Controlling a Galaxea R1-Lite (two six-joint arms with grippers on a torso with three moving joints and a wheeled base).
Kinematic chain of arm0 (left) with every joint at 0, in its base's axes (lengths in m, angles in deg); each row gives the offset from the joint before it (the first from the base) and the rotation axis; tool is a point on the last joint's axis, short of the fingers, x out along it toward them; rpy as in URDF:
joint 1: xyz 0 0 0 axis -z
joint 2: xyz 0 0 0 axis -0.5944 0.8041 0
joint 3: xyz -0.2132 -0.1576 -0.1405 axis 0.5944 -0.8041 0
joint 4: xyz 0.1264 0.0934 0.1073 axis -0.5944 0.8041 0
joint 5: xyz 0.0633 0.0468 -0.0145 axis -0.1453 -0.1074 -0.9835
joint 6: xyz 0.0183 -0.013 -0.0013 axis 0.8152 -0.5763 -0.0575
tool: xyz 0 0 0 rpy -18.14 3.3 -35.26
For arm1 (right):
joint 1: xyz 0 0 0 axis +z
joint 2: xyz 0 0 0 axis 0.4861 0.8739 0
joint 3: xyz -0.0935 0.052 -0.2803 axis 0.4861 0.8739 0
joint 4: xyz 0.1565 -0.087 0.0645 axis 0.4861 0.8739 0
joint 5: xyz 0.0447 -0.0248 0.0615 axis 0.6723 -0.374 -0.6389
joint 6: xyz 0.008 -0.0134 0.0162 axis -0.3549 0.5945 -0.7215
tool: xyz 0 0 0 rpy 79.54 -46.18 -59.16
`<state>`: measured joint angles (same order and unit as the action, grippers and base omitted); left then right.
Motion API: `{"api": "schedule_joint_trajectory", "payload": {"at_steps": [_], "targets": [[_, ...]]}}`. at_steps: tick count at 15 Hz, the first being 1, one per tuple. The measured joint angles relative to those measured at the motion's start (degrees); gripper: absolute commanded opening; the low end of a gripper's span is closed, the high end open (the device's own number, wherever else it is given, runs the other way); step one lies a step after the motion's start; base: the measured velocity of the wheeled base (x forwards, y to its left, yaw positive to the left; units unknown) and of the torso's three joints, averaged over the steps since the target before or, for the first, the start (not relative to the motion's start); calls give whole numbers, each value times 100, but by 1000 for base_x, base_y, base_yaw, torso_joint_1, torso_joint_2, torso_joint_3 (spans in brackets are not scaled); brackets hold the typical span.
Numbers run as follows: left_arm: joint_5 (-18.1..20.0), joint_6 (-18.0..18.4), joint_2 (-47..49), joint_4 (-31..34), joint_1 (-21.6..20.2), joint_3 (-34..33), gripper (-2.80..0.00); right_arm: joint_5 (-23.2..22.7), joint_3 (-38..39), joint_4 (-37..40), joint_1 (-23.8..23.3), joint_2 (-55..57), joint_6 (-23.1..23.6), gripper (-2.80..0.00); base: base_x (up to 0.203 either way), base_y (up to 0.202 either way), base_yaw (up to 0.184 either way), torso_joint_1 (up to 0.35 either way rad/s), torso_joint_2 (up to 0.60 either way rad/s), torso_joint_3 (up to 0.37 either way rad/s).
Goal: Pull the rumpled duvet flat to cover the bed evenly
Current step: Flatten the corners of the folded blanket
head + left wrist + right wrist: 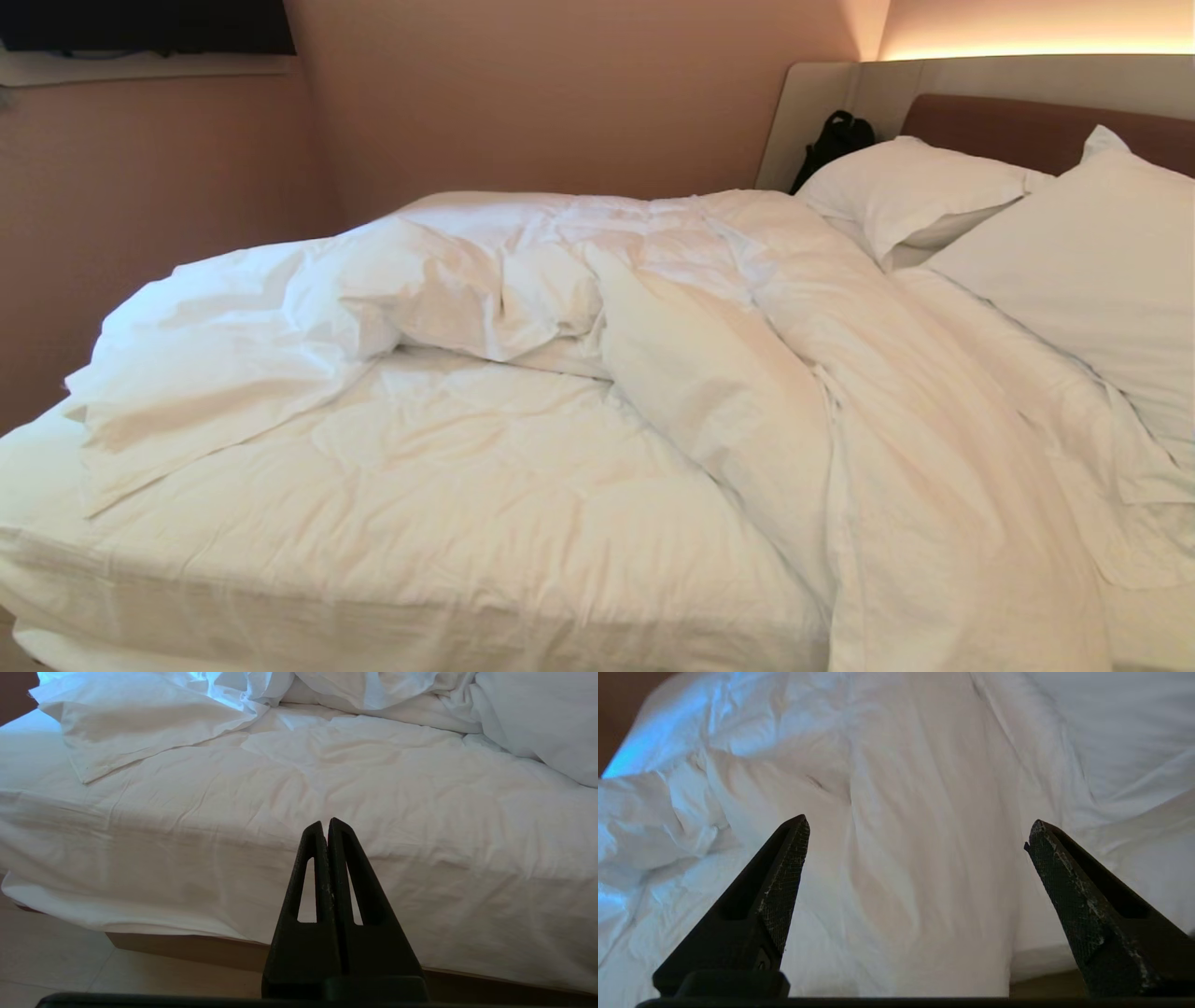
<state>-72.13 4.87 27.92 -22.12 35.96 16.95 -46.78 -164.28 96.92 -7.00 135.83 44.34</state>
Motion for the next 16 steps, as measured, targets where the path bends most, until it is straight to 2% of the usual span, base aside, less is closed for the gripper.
{"api": "schedule_joint_trajectory", "payload": {"at_steps": [2,4,9,14,16], "targets": [[1,0,0,0,0,0,-280,329,-31,271,474,317,103,0,0,0,0,0,0,0],[2,0,0,0,0,0,-280,652,-44,435,1073,764,72,-280,0,0,0,0,0,0],[0,0,0,0,0,0,-280,1127,-69,295,2204,1356,13,-280,0,0,0,0,0,0],[2,0,0,-4,0,0,-280,1178,-30,159,3136,2014,66,-280,0,0,0,0,0,0],[2,0,0,-1,0,0,-280,1213,-21,119,3355,2283,180,-280,0,0,0,0,0,0]]}}
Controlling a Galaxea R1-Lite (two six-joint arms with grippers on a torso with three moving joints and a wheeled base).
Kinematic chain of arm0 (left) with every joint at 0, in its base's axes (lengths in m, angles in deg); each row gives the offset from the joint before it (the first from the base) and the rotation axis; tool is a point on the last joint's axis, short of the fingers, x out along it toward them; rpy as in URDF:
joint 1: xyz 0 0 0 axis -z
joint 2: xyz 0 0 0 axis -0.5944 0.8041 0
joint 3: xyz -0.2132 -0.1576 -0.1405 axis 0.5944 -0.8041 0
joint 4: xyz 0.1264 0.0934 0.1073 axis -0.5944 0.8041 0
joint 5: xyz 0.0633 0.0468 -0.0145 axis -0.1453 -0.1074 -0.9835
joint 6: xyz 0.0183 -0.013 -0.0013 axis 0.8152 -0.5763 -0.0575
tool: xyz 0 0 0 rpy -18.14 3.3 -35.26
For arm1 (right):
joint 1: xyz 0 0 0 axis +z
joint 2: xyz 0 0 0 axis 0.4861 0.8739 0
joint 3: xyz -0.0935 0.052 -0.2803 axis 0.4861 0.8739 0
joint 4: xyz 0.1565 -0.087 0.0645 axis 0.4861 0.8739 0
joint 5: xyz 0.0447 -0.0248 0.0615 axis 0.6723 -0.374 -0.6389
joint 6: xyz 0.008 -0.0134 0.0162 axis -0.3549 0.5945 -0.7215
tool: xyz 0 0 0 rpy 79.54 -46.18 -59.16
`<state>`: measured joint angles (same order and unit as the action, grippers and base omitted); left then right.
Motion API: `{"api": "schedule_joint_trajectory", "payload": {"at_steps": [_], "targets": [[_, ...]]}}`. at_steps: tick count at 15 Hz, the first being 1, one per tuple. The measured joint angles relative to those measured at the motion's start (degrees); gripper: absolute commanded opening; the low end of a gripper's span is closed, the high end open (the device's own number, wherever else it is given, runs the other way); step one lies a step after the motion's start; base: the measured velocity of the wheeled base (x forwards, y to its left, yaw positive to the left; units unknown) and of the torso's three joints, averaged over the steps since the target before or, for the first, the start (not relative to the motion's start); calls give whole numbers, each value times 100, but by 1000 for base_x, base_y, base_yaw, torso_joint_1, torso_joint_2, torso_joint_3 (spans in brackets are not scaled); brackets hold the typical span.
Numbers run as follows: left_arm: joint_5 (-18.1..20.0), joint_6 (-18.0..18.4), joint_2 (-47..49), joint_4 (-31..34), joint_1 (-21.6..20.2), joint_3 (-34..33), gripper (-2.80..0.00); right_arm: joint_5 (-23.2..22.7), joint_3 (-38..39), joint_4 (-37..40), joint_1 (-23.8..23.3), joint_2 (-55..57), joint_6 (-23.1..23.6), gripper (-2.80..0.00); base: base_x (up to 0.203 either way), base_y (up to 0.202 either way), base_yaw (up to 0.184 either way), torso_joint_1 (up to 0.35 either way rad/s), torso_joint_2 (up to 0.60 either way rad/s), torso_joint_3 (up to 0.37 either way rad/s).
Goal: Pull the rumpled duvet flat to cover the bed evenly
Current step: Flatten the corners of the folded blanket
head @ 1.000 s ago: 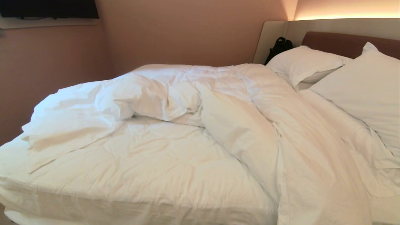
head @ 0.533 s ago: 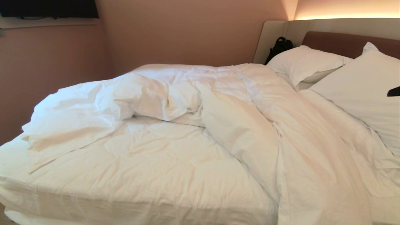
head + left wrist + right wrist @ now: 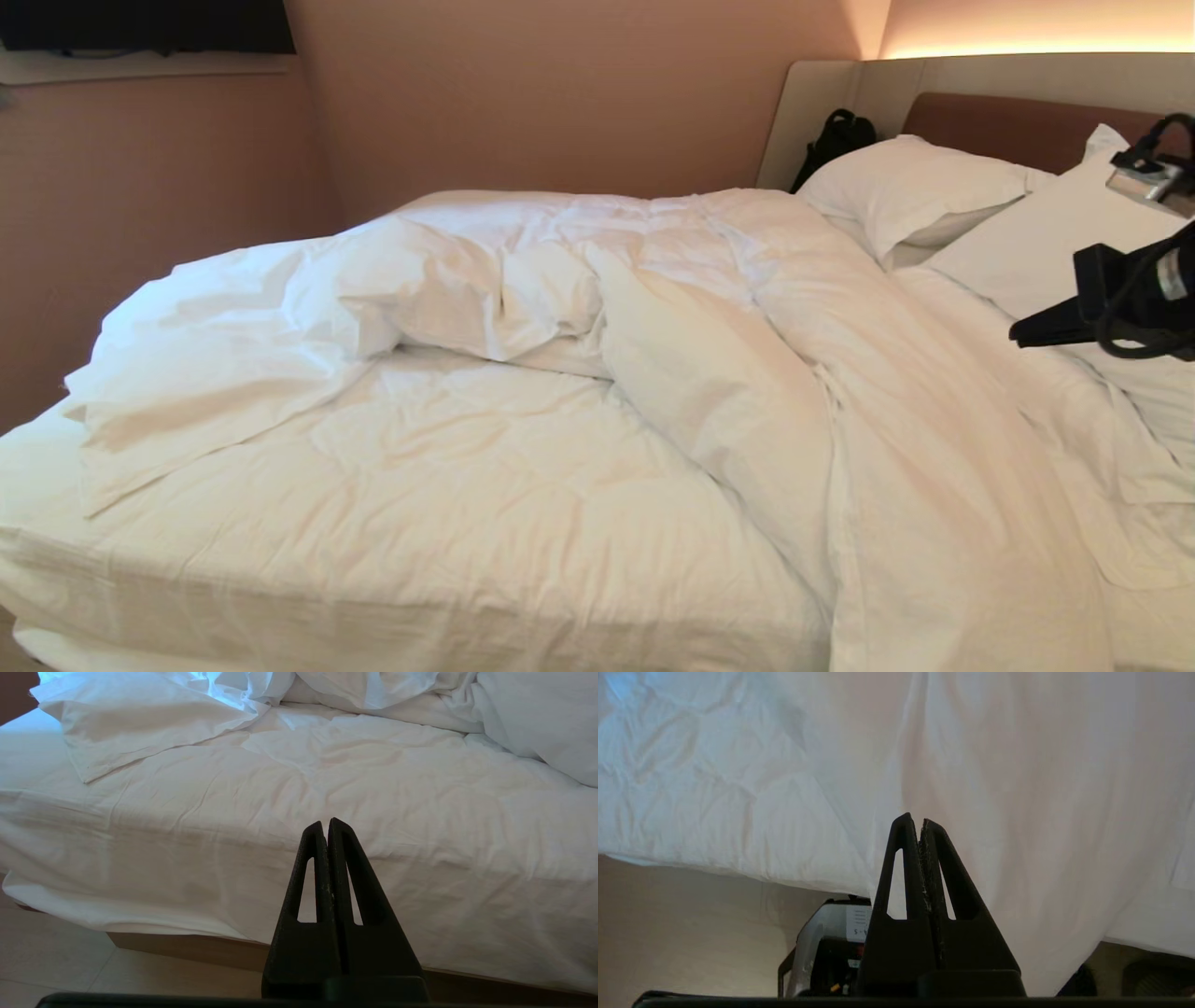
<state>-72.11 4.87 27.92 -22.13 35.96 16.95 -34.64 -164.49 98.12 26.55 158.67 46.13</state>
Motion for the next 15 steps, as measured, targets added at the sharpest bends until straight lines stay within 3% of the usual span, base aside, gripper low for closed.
{"api": "schedule_joint_trajectory", "payload": {"at_steps": [5,12,15], "targets": [[0,0,0,-1,0,0,-280,352,38,-203,383,968,706,-280,0,0,0,0,0,0],[-2,0,0,0,0,0,-280,782,16,-722,1003,1833,2506,-280,0,0,0,0,0,0],[-1,1,0,-1,0,0,-280,1027,22,-1008,1398,2096,3077,-280,0,0,0,0,0,0]]}}
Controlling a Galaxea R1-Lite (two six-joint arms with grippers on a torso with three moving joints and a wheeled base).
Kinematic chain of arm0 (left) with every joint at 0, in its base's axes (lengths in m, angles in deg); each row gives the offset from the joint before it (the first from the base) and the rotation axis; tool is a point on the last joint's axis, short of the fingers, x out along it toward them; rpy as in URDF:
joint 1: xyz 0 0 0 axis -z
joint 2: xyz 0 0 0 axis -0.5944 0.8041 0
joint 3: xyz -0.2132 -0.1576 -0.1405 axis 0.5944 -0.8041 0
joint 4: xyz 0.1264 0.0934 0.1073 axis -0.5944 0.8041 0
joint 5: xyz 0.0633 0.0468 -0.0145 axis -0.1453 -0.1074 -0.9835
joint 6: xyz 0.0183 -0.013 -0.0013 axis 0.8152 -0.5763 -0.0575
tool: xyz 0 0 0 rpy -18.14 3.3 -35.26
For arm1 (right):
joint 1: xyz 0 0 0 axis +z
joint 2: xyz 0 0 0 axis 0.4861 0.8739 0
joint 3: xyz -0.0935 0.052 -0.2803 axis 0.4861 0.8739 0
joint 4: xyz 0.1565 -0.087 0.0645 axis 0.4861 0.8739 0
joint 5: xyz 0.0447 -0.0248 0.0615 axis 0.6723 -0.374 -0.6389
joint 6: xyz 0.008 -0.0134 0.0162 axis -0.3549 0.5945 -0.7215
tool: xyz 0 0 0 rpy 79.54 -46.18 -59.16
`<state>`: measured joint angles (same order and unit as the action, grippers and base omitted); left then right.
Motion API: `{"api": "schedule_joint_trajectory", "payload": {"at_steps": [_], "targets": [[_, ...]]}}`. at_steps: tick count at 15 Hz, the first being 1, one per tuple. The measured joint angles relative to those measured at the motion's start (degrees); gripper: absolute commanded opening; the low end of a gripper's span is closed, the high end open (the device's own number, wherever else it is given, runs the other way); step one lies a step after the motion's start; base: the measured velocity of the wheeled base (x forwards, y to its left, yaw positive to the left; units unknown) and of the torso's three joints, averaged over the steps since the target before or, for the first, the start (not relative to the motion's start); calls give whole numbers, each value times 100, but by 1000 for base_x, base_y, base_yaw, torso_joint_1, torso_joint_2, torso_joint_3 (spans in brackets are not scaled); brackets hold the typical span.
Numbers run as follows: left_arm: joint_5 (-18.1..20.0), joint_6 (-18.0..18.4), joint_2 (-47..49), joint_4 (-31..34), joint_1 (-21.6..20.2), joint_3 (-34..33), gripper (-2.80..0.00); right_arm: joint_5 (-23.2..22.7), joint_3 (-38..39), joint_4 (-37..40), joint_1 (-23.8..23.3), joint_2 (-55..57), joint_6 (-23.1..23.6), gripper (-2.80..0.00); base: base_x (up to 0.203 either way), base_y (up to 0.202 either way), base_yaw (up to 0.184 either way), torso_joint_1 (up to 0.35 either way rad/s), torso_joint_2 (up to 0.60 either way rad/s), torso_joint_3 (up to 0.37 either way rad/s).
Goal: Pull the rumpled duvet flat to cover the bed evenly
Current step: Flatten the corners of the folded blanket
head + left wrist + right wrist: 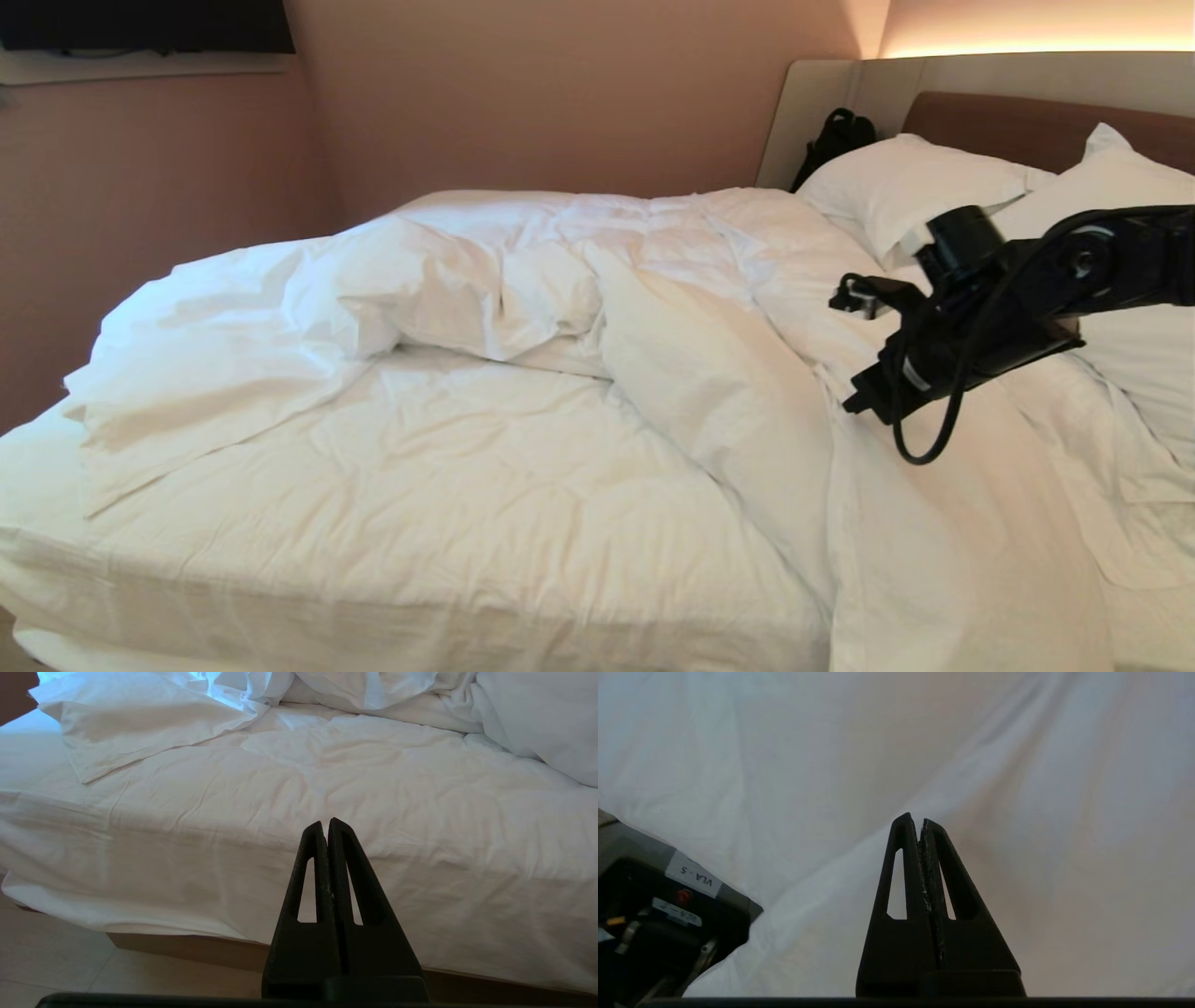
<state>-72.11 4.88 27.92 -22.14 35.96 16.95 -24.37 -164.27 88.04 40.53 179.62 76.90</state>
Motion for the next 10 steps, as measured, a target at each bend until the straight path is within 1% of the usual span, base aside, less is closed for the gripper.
{"api": "schedule_joint_trajectory", "payload": {"at_steps": [1,2,3,5,7,10], "targets": [[-2,-1,0,2,0,0,-280,113,0,-78,164,104,136,-280,0,0,0,0,0,0],[-4,-1,0,0,0,0,-280,249,-1,-145,319,215,238,-27,0,0,0,0,0,0],[-2,-1,0,-2,2,0,-280,388,-1,-240,429,315,313,0,0,0,0,0,0,0],[-2,-1,0,1,0,0,-280,639,16,-492,599,514,397,0,0,0,0,0,0,0],[-2,-1,0,0,-1,0,-280,789,-9,-712,785,678,399,0,0,0,0,0,0,0],[-1,-1,0,2,-4,0,-280,1034,-11,-865,969,874,391,0,0,0,0,0,0,0]]}}
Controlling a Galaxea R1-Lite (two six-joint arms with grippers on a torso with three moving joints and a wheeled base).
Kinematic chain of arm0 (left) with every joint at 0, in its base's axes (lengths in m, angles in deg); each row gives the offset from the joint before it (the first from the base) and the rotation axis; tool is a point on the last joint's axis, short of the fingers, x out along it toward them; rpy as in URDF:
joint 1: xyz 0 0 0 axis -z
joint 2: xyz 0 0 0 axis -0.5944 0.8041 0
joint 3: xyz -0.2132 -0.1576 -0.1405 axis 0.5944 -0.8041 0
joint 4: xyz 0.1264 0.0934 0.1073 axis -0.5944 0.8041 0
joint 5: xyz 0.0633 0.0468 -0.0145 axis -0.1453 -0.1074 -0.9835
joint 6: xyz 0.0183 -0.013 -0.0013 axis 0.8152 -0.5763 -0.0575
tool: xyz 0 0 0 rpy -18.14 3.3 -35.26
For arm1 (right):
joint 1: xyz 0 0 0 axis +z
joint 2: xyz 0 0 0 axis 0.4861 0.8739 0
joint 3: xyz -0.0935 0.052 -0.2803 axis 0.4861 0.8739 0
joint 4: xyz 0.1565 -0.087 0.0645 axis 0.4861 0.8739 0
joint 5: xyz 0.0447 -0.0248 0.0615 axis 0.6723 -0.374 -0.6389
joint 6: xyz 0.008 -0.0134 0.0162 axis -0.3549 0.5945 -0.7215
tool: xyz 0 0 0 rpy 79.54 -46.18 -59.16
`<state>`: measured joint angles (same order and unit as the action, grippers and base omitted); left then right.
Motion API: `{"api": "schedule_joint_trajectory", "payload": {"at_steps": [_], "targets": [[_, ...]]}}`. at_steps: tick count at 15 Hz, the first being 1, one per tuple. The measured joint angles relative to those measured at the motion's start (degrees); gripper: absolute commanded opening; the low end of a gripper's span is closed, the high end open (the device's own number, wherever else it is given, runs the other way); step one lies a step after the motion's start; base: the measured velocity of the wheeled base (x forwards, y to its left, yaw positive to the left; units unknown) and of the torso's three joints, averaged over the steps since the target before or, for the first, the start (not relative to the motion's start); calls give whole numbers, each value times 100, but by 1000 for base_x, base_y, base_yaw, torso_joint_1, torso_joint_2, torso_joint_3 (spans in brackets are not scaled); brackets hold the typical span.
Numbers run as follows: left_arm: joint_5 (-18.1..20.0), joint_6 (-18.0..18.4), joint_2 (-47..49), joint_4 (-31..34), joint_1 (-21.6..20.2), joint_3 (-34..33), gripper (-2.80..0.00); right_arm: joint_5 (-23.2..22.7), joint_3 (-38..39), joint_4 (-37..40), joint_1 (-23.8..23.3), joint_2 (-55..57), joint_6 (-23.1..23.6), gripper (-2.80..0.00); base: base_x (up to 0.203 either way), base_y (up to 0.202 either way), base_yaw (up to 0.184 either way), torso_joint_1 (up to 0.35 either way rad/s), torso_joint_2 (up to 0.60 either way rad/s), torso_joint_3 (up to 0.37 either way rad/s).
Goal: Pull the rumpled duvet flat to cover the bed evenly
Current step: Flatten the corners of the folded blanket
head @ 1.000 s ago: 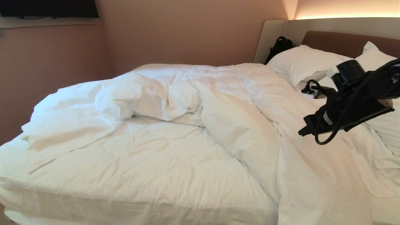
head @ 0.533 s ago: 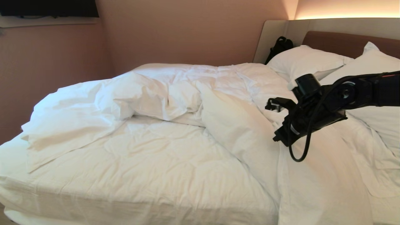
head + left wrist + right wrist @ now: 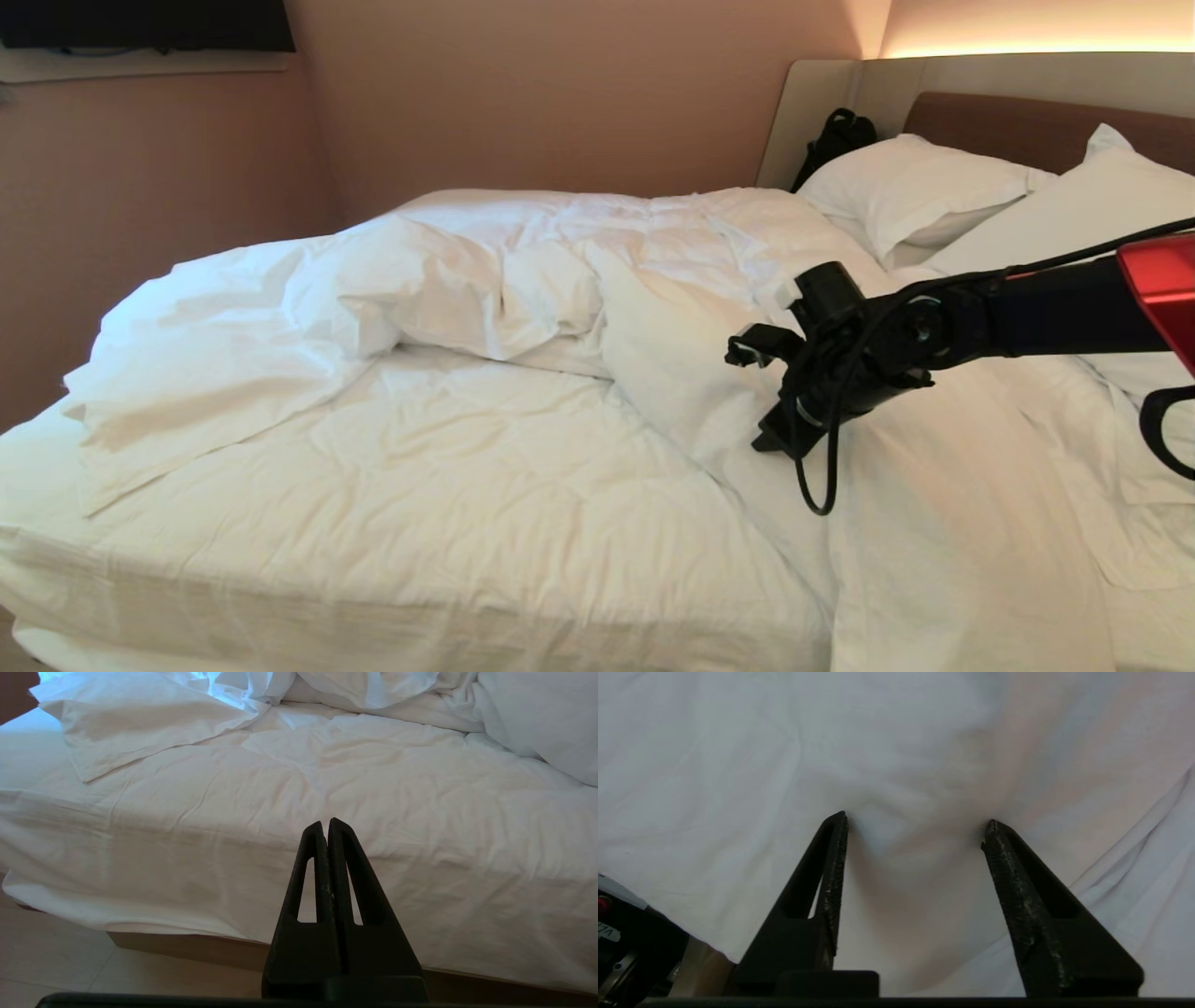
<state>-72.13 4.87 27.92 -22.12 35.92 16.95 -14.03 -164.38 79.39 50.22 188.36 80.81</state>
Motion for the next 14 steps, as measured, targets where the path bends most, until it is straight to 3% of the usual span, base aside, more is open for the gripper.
{"api": "schedule_joint_trajectory", "payload": {"at_steps": [5,9,14], "targets": [[0,0,0,0,4,0,-280,439,40,-48,356,151,53,0,0,0,0,0,0,0],[2,0,0,0,6,0,-280,835,30,-69,379,528,70,0,0,0,0,0,0,0],[0,0,0,0,9,0,-280,910,-34,-360,211,967,69,0,0,0,0,0,0,0]]}}
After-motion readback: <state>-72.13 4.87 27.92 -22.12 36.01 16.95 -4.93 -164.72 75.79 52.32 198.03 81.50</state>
